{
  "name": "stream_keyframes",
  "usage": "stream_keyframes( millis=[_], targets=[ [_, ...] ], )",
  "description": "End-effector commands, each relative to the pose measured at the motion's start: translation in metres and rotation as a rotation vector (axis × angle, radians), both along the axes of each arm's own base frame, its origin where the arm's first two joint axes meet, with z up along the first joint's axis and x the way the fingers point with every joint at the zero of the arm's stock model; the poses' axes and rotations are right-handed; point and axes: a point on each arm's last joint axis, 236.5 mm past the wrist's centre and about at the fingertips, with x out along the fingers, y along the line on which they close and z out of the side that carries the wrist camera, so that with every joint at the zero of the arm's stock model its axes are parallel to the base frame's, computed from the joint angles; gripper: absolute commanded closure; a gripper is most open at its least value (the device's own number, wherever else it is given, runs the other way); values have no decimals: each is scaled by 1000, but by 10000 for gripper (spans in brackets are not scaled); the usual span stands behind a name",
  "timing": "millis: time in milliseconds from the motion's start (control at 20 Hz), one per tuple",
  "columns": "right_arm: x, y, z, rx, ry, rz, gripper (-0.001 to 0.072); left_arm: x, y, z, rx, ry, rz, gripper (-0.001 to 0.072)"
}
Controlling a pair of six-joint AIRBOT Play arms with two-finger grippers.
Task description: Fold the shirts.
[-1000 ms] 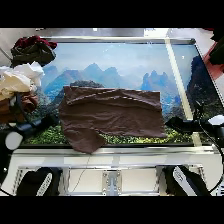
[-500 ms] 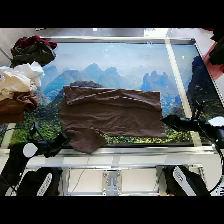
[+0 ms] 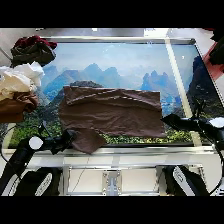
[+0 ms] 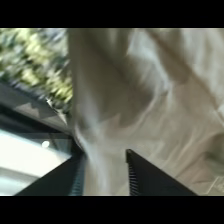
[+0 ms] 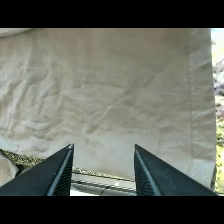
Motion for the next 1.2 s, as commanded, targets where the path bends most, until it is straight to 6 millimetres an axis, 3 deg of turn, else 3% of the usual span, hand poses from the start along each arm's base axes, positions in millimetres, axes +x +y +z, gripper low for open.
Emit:
stream_keyframes(
  millis=[0,100,150,200,350,500,600,650,700,750,850,1000,1150],
  targets=[
    [0,1,1,1,-4,3,255,6,-3,0,-11,-18,0,451],
    [0,0,1,0,-4,3,255,-5,-1,-4,7,22,-32,465],
    [0,0,1,0,-4,4,256,-6,-1,-5,7,25,-34,614],
    [-1,1,0,-2,1,7,265,-2,0,-3,6,6,-26,692],
    [-20,-10,-15,-56,98,8,265,10,-8,4,-38,-37,3,692],
    [-45,-61,-38,-197,231,-94,261,15,-14,11,-53,-71,-34,693],
    [-53,-74,-36,-159,249,-156,261,11,-15,10,-54,-54,-48,691],
    [-54,-72,-32,-115,237,-160,261,1,-20,10,-78,-14,-63,560],
    [-54,-70,-27,-76,224,-162,261,-8,-31,15,-122,14,-97,237],
    [-53,-70,-24,-49,207,-175,261,-11,-40,24,-153,7,-144,42],
    [-43,-69,-18,-26,163,-189,261,-12,-37,31,-134,-7,-159,4],
    [-37,-64,-12,1,129,-182,261,-34,9,2,51,137,-52,6],
    [-35,-62,-11,7,123,-181,261,-27,6,-8,24,103,4,7]
  ],
)
